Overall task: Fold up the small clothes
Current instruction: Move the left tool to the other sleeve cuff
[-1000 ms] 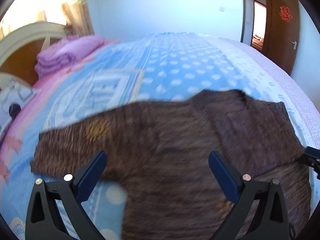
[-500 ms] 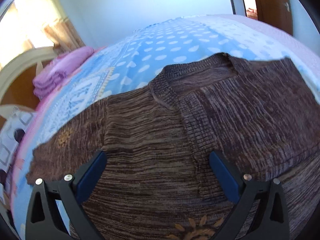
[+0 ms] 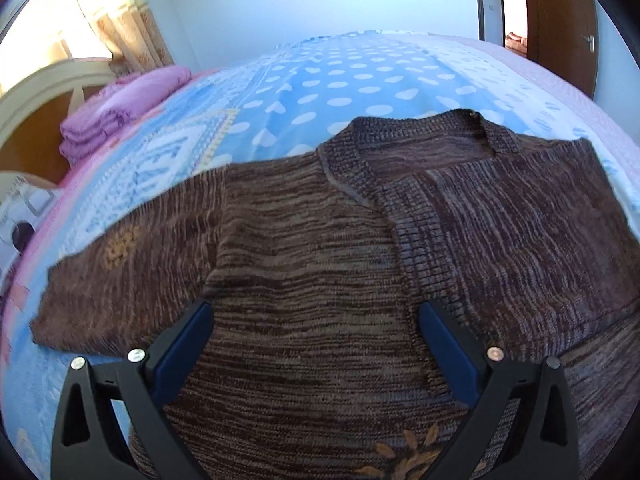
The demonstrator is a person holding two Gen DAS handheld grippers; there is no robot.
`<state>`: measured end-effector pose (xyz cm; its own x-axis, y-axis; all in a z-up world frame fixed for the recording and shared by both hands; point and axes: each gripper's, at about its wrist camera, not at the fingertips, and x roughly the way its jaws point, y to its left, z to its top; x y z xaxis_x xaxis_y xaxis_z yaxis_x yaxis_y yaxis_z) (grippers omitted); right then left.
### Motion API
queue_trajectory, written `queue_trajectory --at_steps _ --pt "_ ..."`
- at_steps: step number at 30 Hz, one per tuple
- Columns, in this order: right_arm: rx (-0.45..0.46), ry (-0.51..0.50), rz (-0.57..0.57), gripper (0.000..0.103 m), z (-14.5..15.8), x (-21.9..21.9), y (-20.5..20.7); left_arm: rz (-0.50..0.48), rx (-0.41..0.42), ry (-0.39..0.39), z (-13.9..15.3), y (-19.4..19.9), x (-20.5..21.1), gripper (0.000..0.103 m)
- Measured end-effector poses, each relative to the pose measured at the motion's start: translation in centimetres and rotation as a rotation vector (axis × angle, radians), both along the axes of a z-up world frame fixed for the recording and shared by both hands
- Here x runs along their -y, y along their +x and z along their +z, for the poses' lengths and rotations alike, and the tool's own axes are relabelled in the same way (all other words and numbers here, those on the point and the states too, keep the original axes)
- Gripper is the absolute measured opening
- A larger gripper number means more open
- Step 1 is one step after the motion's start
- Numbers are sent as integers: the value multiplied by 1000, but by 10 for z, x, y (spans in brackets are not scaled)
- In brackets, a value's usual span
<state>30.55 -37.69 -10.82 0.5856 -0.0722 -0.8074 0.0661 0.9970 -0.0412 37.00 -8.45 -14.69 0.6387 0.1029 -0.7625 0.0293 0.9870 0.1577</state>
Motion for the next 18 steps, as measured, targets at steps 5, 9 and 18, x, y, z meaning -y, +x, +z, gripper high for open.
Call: queue_trajectory --at_steps 5,9,18 --pt "2 -15 -45 52 12 13 -15 0 -7 -38 -2 0 -2 103" --pt "119 25 1 52 40 -11 -5 -2 6 -21 -1 -2 1 103" --pt "-6 -56 -35 53 -7 0 31 15 15 -94 16 -28 -44 103"
